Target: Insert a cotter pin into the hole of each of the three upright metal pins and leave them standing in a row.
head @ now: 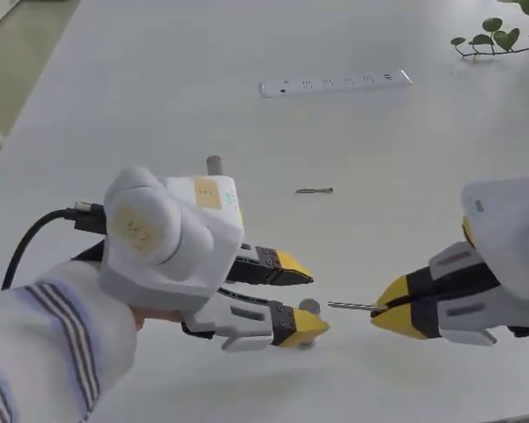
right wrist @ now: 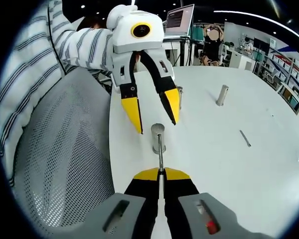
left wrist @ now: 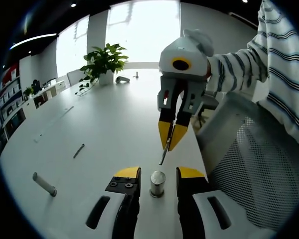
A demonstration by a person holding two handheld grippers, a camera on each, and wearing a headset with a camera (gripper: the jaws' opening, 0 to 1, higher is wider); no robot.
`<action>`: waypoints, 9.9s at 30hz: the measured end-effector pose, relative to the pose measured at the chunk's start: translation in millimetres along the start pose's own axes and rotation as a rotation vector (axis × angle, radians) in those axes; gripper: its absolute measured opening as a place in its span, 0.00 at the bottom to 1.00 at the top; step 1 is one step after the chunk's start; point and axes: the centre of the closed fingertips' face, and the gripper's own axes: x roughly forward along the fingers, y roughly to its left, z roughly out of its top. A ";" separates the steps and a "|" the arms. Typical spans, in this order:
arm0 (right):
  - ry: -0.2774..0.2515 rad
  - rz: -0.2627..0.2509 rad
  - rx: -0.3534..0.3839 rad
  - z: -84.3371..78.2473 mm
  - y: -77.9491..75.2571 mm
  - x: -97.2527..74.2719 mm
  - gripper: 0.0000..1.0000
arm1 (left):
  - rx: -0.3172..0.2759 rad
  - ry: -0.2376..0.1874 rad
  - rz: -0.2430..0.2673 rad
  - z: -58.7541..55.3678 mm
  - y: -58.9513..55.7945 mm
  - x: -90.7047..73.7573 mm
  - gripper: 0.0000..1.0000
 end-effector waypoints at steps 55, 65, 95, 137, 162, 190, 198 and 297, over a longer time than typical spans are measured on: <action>0.026 0.048 -0.158 28.1 1.0 37.7 0.00 | 0.039 0.069 0.009 -13.9 -4.3 8.0 0.09; 0.029 0.054 -0.158 27.2 0.1 39.8 0.00 | 0.025 0.068 0.015 -12.9 -3.4 7.8 0.09; -0.043 0.030 -0.069 34.4 7.9 42.0 0.24 | -0.102 -0.090 0.039 0.8 -12.9 -26.2 0.50; -0.072 0.086 -0.027 32.3 17.5 65.9 0.22 | -0.445 -0.228 0.332 -49.0 -4.9 -118.4 0.63; -0.077 0.065 0.016 31.4 8.3 68.5 0.10 | -0.445 -0.200 0.367 -59.3 -2.0 -128.4 0.60; -0.068 0.058 -0.063 45.7 -8.6 65.3 0.09 | -0.469 -0.180 0.360 -69.5 -10.5 -125.0 0.61; -0.076 0.031 -0.074 57.4 -34.3 69.5 0.09 | -0.469 -0.172 0.363 -71.2 -10.4 -124.8 0.60; -0.132 -0.152 0.142 52.5 -37.1 10.5 0.79 | -0.476 -0.187 0.413 -68.2 12.1 -130.6 0.61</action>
